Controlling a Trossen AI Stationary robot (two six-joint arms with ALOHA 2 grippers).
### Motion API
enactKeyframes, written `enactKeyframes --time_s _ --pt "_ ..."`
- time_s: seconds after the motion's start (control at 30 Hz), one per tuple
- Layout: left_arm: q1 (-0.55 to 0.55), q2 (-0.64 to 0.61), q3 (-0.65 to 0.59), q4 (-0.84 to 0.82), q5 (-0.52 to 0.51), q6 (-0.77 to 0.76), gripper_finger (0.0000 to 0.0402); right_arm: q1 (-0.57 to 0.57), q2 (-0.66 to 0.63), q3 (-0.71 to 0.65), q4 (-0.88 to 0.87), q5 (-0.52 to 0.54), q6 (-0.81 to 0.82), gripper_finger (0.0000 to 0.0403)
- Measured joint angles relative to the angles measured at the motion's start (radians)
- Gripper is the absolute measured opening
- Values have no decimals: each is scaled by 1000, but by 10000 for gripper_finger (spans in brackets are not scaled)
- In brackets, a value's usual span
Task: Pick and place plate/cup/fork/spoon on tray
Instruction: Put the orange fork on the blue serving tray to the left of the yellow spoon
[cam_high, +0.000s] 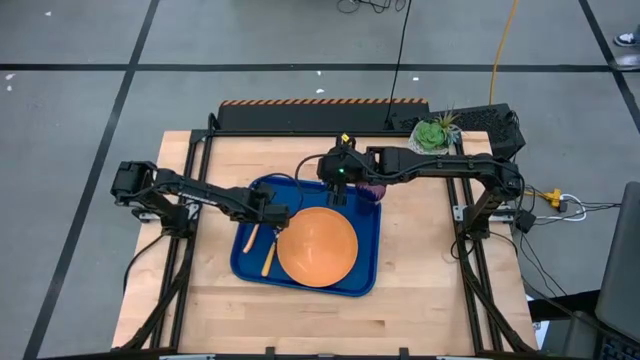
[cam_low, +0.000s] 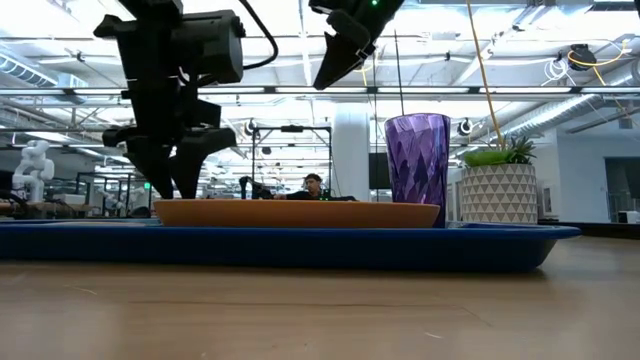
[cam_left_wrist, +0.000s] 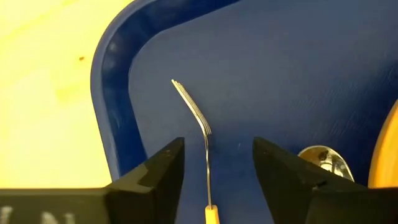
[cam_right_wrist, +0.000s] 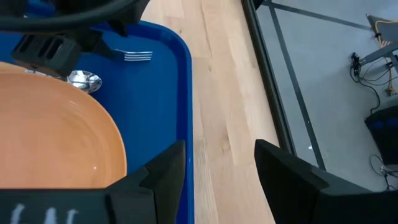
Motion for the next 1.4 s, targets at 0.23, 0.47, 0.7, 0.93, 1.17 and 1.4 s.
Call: enactKeyframes --time_s 0.23,0.47,0.7,0.93,1.17,1.4 --pt "0 0 -2 0 -13 1 138 0 0 0 -3 0 3 185" --pt "15 0 -83 107 7 15 101 0 0 0 -3 1 10 185" --pt "29 0 -122 162 49 12 98 0 0 0 7 1 10 185" --pt "29 0 -122 191 43 43 97 0 0 0 44 2 -5 185" --pt "29 0 -122 155 33 34 97 0 0 0 49 2 -8 185" --pt "29 0 -122 120 31 9 82 0 0 0 49 2 -8 185"
